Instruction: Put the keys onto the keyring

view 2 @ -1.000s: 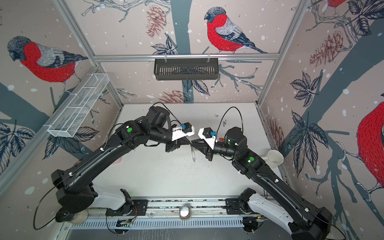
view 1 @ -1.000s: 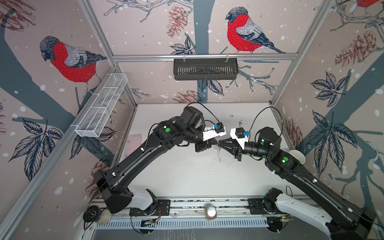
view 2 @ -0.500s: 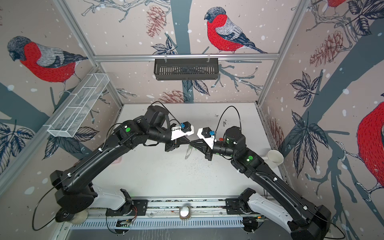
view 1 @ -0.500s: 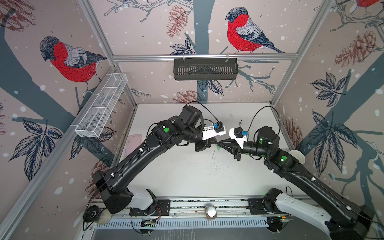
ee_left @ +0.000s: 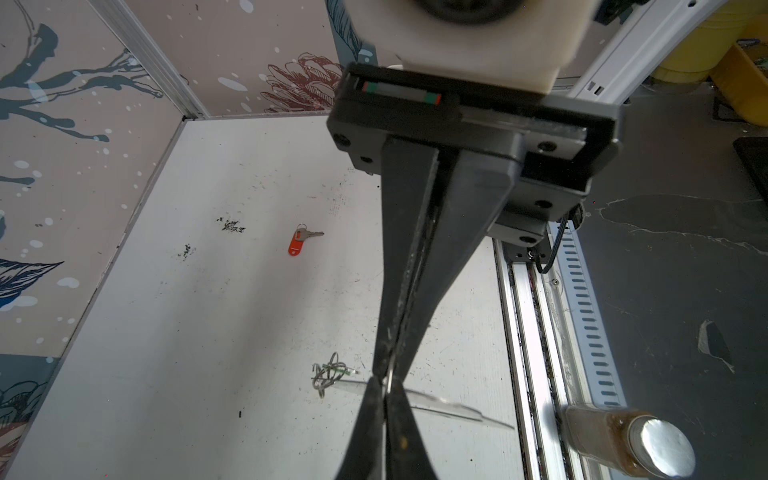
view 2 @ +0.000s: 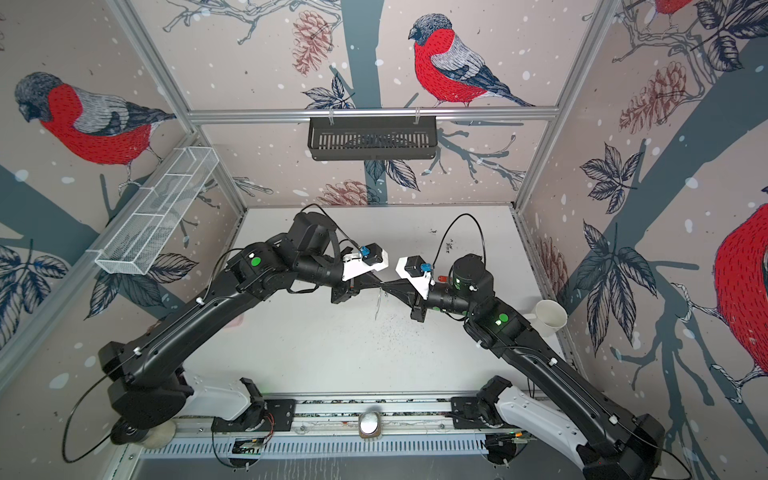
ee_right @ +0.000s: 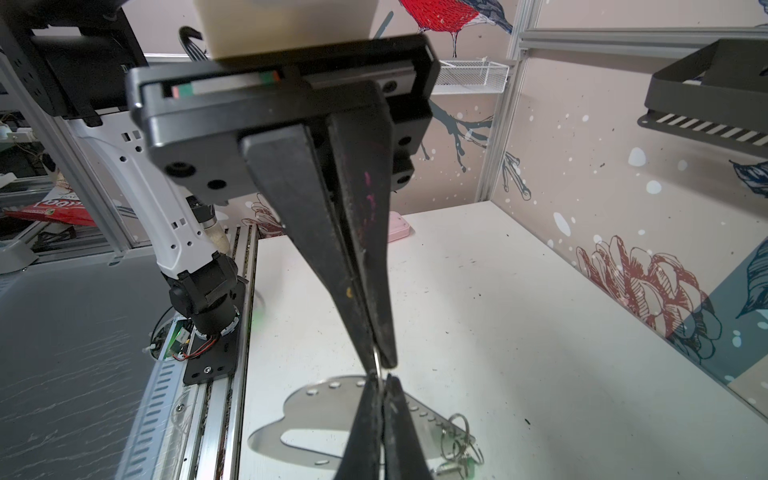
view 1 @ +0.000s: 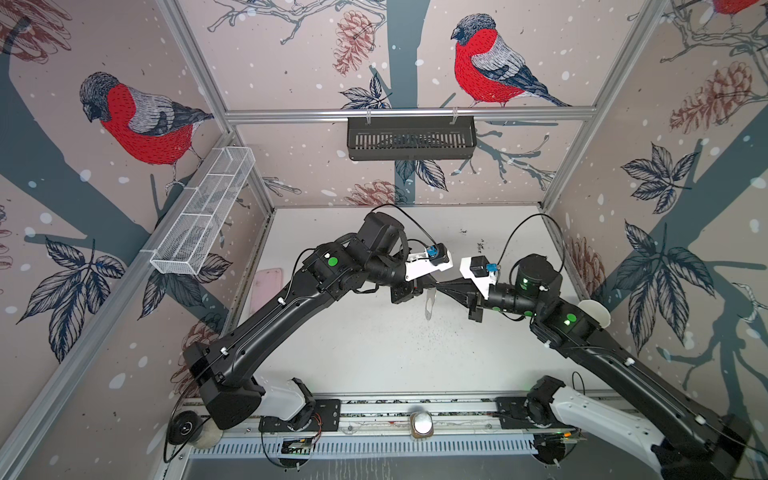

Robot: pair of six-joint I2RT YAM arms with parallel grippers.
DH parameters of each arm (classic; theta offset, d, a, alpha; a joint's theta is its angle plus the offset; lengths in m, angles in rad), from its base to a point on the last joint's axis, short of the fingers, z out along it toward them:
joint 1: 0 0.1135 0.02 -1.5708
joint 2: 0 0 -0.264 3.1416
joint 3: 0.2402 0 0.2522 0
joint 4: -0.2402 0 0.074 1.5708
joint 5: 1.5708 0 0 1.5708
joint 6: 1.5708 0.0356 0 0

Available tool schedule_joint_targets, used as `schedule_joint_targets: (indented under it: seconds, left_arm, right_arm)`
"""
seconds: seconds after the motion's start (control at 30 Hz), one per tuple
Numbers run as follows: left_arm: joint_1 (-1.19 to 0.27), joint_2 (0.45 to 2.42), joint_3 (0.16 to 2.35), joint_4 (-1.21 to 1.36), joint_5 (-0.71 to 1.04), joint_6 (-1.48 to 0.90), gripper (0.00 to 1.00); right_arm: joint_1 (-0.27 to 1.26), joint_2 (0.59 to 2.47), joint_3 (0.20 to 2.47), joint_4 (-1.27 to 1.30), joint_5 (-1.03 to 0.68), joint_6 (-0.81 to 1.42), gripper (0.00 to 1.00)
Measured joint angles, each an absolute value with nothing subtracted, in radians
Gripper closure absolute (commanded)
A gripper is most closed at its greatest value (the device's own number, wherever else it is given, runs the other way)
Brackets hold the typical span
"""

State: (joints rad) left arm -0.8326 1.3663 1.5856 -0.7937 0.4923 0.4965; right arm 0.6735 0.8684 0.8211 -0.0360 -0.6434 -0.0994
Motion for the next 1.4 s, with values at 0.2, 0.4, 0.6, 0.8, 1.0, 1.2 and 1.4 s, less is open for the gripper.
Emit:
schedule_joint_targets:
  seconds: [0.2,0.4,0.6,0.8,1.0,1.2,1.4]
  left_arm:
    - [-0.793,1.201,1.436,-0.601,0.468,0.434,0.77]
    - [-0.763,1.015,1.181,-0.318,0.475,0.331,0.82]
    - [-0.763,0.966,1.044,-0.107,0.498,0.238,0.84]
    - [-0.763,0.991,0.992,0.051,0.558,0.176,0.84]
    - [-0.763,1.015,0.958,0.154,0.629,0.131,0.84]
    - [-0.763,1.015,0.937,0.211,0.661,0.124,0.83]
    - [-0.763,1.020,0.934,0.238,0.682,0.120,0.83]
  right_arm:
    - [0.673,0.856,0.762,0.044,-0.643,-0.049,1.00]
    - [0.671,0.841,0.712,0.181,-0.648,0.028,1.00]
    - [0.671,0.844,0.704,0.310,-0.673,0.091,1.00]
    - [0.671,0.854,0.690,0.424,-0.684,0.157,1.00]
    - [0.671,0.873,0.684,0.520,-0.699,0.212,1.00]
    - [0.671,0.893,0.684,0.562,-0.706,0.241,1.00]
    - [0.671,0.910,0.692,0.581,-0.728,0.262,1.00]
